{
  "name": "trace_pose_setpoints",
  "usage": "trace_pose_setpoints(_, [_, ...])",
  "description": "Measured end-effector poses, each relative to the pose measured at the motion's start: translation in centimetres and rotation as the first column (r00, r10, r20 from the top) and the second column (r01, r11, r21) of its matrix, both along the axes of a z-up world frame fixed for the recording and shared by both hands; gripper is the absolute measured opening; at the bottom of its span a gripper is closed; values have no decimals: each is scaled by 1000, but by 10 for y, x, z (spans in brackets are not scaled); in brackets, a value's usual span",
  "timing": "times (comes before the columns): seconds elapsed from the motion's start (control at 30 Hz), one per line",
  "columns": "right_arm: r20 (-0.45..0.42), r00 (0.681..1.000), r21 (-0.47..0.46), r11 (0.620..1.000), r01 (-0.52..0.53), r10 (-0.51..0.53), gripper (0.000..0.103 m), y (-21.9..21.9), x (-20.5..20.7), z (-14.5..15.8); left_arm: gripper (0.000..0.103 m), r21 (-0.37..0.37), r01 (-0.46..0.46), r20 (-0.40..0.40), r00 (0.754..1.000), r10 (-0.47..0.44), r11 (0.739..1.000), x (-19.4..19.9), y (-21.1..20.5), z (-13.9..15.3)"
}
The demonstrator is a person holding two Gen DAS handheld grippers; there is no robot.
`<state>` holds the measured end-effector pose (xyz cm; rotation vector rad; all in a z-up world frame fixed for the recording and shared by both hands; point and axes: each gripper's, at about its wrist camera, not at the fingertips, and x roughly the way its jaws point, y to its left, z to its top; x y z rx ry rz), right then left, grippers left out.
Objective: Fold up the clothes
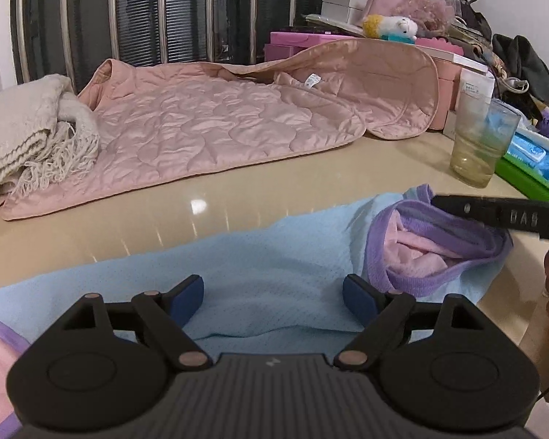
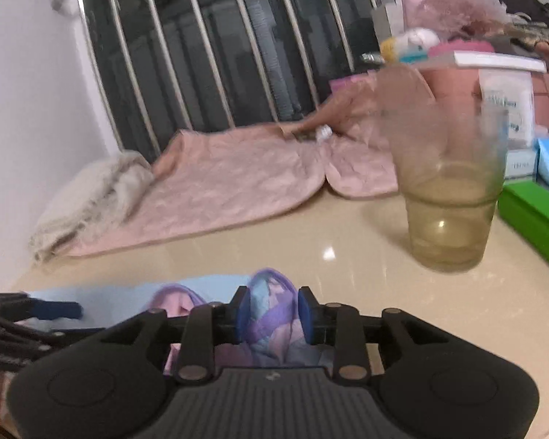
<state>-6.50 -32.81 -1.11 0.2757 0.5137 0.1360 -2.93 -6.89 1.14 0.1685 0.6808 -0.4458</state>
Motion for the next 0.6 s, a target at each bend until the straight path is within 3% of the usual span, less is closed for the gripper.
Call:
trace_pose_setpoints(0.13, [32,999,68,997,-24,22,31,-5,-4,15,85,-7,-8,-7,1000,8,1000,1,3,1])
trace_pose_setpoints(0.23, [23,999,14,999,-40,39,45,6,4,21,85,-9,-12,-14,1000,12,1000,2,3,2])
trace_pose_setpoints(0.3, [-2,1000,-15,1000,-25,25,45,13,9,17,85,-5,-12,-15,1000,12,1000,2,2,1])
trace_pose_setpoints(0.33, [-15,1000,-28,999,-16,16,40,16,12,14,85,-3,-12,-16,1000,12,1000,2,1,1])
trace_pose_setpoints(0.37, [-28,1000,-41,999,-8,6,12,19,14,12,85,1,-12,-20,1000,12,1000,2,1,0])
trace_pose_setpoints(0.4, [-41,999,-54,999,1,-3,2,22,17,9,85,3,-13,-21,1000,13,1000,2,0,0])
trace_pose_setpoints(0.6, [-41,990,123,983,139,-135,1,-23,12,-2,85,5,-11,-23,1000,11,1000,2,0,-2])
